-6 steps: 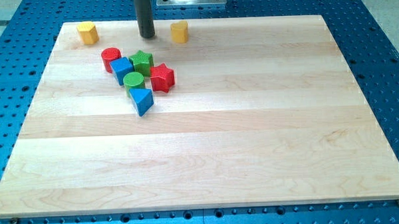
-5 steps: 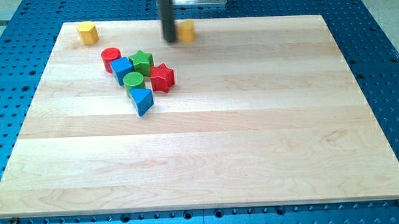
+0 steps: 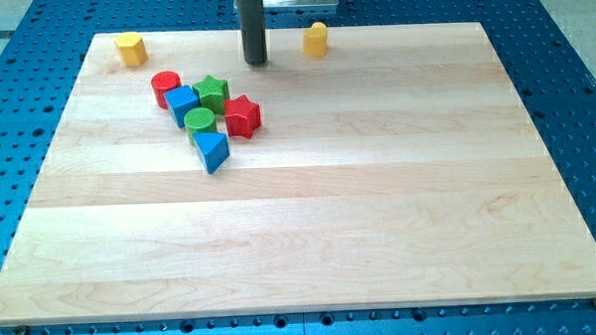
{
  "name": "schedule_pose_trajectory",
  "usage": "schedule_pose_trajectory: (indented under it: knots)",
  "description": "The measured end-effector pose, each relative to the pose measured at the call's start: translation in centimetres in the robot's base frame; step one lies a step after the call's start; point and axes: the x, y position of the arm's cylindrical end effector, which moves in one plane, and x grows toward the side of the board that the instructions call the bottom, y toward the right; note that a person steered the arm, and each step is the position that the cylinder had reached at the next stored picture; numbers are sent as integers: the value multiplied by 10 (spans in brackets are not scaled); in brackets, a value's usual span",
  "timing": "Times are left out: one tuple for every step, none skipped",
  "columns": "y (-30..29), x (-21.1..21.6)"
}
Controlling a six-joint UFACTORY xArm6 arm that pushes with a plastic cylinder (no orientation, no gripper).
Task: Move your arm close to the green star
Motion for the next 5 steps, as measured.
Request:
schedule_pose_trajectory:
  knots:
    - [0,0]
    - [0,-6]
    - [0,-6]
    - [-2,-6]
    - [-22,0]
